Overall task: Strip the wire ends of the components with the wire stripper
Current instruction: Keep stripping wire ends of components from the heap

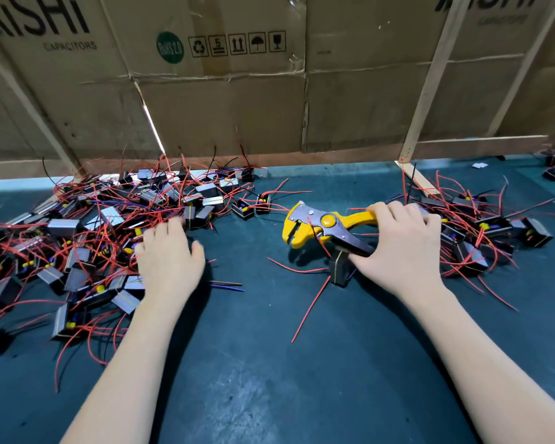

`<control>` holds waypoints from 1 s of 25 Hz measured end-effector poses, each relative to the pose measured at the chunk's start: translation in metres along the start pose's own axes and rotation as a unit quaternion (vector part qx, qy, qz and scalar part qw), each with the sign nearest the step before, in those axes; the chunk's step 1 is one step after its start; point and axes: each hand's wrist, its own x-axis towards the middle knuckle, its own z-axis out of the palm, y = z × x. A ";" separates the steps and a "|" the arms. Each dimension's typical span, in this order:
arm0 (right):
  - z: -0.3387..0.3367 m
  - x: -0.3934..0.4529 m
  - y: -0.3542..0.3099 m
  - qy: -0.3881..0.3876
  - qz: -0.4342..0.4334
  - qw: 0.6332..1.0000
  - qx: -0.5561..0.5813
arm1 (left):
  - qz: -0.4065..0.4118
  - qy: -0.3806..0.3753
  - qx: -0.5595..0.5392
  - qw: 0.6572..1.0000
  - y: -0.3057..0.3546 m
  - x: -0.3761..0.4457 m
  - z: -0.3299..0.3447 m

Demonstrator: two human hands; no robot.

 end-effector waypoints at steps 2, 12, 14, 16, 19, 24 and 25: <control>0.003 0.000 0.001 -0.033 0.003 0.999 -0.012 | 0.018 -0.038 0.056 0.998 -0.006 -0.001 0.006; 0.004 0.004 0.016 -0.033 0.158 0.986 -0.047 | 0.212 0.175 -0.224 0.935 0.023 -0.015 -0.006; 0.000 0.006 0.016 -0.002 0.174 0.985 0.001 | 0.298 0.072 -0.247 0.919 0.034 -0.025 -0.005; -0.002 0.006 0.014 0.002 0.175 0.984 0.029 | 0.372 -0.056 -0.212 0.902 0.047 -0.036 0.002; -0.005 0.006 0.009 -0.013 0.151 0.988 0.024 | 0.415 -0.074 -0.203 0.884 0.057 -0.045 0.009; -0.006 0.006 0.005 -0.006 0.144 0.988 0.053 | 0.278 -0.102 -0.396 0.869 0.061 -0.049 0.005; -0.007 0.006 0.005 -0.003 0.143 0.988 0.063 | 0.244 -0.109 -0.422 0.866 0.062 -0.050 0.004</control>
